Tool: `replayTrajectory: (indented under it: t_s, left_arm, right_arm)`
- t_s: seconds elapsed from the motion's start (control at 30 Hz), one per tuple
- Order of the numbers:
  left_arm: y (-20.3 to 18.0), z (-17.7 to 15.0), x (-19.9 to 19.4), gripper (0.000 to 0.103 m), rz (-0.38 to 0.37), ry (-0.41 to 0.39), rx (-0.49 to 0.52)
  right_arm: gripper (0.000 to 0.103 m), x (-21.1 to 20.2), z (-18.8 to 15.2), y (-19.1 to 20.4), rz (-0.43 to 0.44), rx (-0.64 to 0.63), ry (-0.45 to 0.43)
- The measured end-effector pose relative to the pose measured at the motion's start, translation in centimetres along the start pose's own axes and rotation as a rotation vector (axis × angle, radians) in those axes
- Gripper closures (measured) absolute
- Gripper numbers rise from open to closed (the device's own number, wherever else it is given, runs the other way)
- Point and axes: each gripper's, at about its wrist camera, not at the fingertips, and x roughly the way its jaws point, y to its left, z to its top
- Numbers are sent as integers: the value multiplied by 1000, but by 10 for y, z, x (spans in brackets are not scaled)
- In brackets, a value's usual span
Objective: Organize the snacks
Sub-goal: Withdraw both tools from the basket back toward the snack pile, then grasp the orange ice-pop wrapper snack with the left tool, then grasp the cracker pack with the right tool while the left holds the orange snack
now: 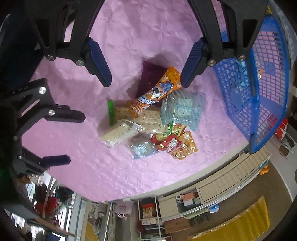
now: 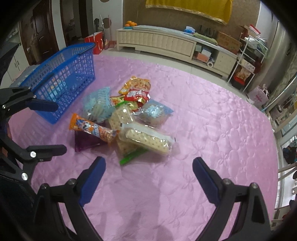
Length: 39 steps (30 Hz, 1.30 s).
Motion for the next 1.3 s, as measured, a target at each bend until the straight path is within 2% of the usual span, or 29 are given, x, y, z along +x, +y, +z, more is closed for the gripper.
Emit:
replayTrajectory:
  t_s: [0.1,0.33,0.47,0.57,0.63,0.67,0.7,0.73,0.83,1.0,1.2,1.3]
  left_arm:
    - [-3,6,13,28,21,26,43]
    - [-3,19,43,29,65,63,103]
    - [-7,23,56,31,60,88,164]
    - [-9,24,66,44,42,111,186]
    - [-10,22,74,58,33,139,194]
    - [-10,21,77,62,31,148,200]
    - [-11,20,80,71,30,156,200]
    - [-11,19,81,78,26,163,198]
    - [-8,17,82,86,23,173,177]
    - [-4,11,73,89,17,160,126]
    - [4,5,44,89,6,58,28]
    - [3,2,31,89,36,29,-5]
  right_arm:
    - [6,11,-3,-7,-17,13,-2]
    - [6,26,-8,-21,5,36,7]
    - [6,33,-11,-27,10,49,17]
    - [6,35,-12,-30,22,58,19]
    - [6,38,-9,-28,34,51,16]
    - [6,38,-9,-26,39,40,17]
    - [6,39,-8,-24,35,32,22]
    - [6,40,-8,-23,25,29,31]
    - [6,42,-7,-24,36,39,42]
    - [6,38,-5,-23,33,37,47]
    - [6,35,4,-13,51,-42,40]
    - [6,41,10,-6,56,-94,50]
